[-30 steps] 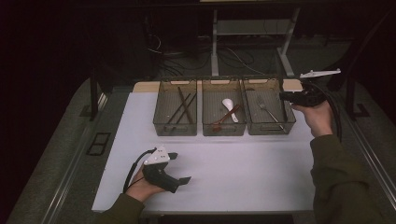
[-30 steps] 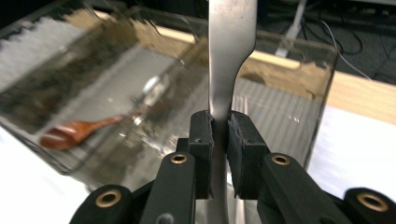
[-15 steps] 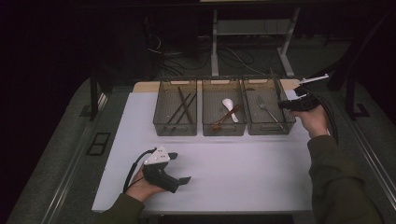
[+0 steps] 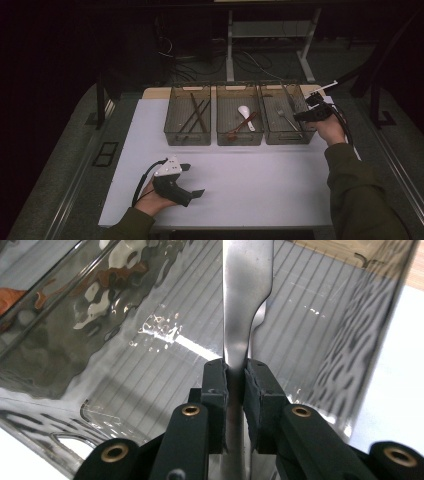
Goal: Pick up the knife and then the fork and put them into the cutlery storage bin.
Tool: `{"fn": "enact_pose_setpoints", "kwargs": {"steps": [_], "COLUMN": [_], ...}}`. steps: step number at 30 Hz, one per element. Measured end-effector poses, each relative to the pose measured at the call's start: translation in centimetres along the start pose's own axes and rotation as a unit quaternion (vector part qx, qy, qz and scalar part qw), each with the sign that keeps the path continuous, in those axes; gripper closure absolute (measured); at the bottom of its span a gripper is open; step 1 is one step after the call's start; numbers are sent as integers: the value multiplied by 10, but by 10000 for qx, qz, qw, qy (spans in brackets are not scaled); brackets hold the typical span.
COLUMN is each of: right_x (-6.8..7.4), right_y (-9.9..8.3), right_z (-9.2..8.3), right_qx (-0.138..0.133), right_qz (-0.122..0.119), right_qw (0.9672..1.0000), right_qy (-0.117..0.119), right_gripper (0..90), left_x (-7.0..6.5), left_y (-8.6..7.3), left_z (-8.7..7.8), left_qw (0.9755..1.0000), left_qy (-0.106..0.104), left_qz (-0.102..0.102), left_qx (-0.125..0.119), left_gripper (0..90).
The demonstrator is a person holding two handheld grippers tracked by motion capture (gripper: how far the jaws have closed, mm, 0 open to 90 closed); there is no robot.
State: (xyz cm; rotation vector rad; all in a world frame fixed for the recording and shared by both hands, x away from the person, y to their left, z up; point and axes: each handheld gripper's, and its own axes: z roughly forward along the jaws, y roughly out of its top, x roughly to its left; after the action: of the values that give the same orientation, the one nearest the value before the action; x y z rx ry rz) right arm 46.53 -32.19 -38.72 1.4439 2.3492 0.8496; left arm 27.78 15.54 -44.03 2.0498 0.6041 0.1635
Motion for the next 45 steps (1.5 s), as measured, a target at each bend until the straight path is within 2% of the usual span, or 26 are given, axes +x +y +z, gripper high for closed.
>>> {"fn": "enact_pose_setpoints", "kwargs": {"steps": [5,9,17,21,23,27,29,38,45], "right_x": [5,6,4,6,8,16,20,48,70], "right_y": [1,1,0,-3,-5,-10,-15,-47,-80], "right_z": [7,7,-3,-8,-11,-17,-22,-45,-55], "right_qx": [143,78,-266,-406,-497,-652,-732,-1250,-1604], "right_qz": [-31,-18,261,268,235,78,20,-242,-341], "right_qw": [9999,9999,9988,9979,9977,9977,9972,9910,9833], "right_qy": [52,99,327,436,398,175,152,416,784], "right_gripper": [775,717,510,443,395,333,301,214,191], "left_x": [0,0,2,5,6,8,8,8,7], "left_y": [0,0,0,-1,-1,0,-1,-1,0], "left_z": [0,0,-1,-2,-2,-1,-1,-1,0], "left_qw": [10000,10000,10000,10000,10000,10000,10000,10000,10000], "left_qy": [1,5,5,8,6,25,37,53,37], "left_qz": [0,2,11,-25,-44,-44,-44,-1,9], "left_qx": [-1,1,10,45,56,51,50,78,59], "left_gripper": [0,0,0,0,0,0,0,0,0]}}
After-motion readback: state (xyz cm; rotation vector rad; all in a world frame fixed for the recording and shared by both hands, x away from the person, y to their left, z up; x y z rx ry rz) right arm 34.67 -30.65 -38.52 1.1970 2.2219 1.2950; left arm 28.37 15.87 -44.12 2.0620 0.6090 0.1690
